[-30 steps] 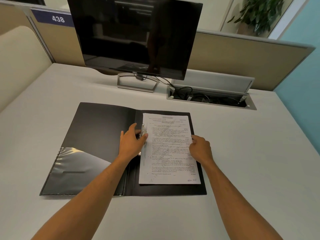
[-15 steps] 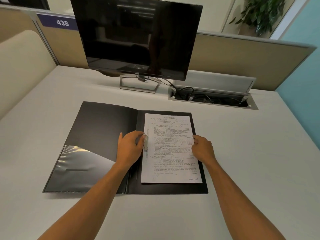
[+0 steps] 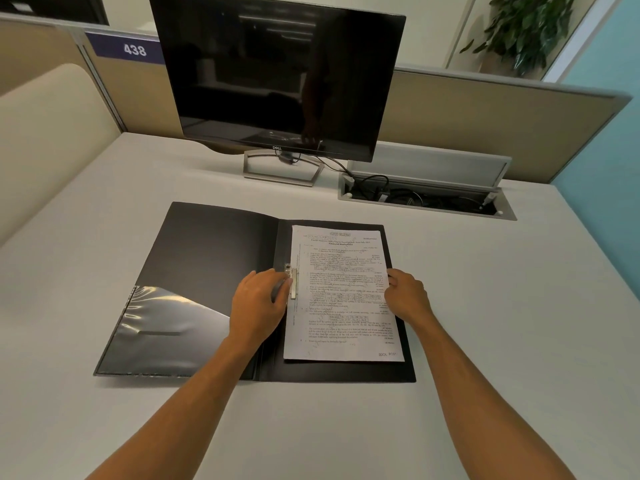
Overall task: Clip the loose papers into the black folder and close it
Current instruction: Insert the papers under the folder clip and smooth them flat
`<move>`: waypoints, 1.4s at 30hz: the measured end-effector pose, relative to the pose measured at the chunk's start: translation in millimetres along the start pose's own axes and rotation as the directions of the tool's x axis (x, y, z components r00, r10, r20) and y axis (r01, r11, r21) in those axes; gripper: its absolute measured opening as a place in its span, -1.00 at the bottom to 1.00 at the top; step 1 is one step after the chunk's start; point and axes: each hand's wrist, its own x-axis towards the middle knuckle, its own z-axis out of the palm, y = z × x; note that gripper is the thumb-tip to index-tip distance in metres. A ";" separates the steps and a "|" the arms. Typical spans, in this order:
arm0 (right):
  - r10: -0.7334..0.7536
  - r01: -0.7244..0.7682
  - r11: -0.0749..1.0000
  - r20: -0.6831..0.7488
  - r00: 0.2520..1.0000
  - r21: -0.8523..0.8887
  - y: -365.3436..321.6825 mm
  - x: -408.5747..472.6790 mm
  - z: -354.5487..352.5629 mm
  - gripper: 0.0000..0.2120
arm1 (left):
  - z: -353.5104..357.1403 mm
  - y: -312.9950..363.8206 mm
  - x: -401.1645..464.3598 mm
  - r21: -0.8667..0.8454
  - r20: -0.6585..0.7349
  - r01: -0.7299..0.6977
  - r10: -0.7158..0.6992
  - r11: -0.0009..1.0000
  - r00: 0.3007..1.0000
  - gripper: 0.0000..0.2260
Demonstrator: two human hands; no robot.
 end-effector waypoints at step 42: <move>-0.138 0.127 0.986 -0.095 0.986 -0.109 33.0 -32.2 49.1 -0.51 | 25.7 -13.5 -46.5 0.275 0.092 -0.056 0.032 0.960 0.995 -0.60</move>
